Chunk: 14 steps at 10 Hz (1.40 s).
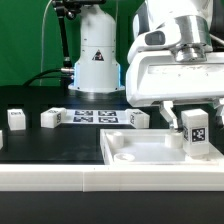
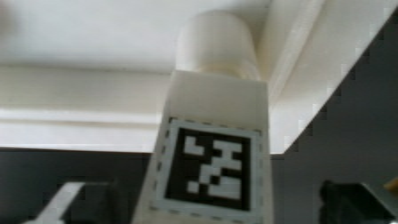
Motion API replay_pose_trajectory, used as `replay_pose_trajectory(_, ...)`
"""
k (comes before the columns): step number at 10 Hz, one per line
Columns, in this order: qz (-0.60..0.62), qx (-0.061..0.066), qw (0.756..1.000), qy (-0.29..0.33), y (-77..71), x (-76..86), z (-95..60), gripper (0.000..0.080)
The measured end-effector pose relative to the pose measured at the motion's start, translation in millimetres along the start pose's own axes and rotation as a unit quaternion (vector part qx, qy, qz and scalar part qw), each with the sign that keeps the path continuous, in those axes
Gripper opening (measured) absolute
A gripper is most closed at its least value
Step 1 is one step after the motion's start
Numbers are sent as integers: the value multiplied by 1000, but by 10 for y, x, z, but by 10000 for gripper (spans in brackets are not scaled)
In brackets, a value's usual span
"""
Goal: Assemble one leg
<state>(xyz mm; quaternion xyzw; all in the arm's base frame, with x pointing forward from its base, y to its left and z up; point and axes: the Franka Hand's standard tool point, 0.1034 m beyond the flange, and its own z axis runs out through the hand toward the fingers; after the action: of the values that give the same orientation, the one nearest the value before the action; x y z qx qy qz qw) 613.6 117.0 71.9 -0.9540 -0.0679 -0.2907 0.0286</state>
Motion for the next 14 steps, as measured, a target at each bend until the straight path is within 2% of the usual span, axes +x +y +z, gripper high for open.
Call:
replay_pose_trajectory(1,0,0,1000,0,0,0,0,627)
replay_pose_trajectory(2,0,0,1000,0,0,0,0,643)
replay_pose_trajectory(6,0,0,1000,0,0,0,-1,649)
replay_pose_trajectory(9,-1,2,1000,-10,24,132,-135,649)
replay_pose_trajectory(11,-1,4,1000,-18,12,104,-117,649)
replay_pose_trajectory(13,3,14,996,-92,31,27,-47,649)
replay_pose_trajectory(14,7,18,992,-127,63,72,-31,649)
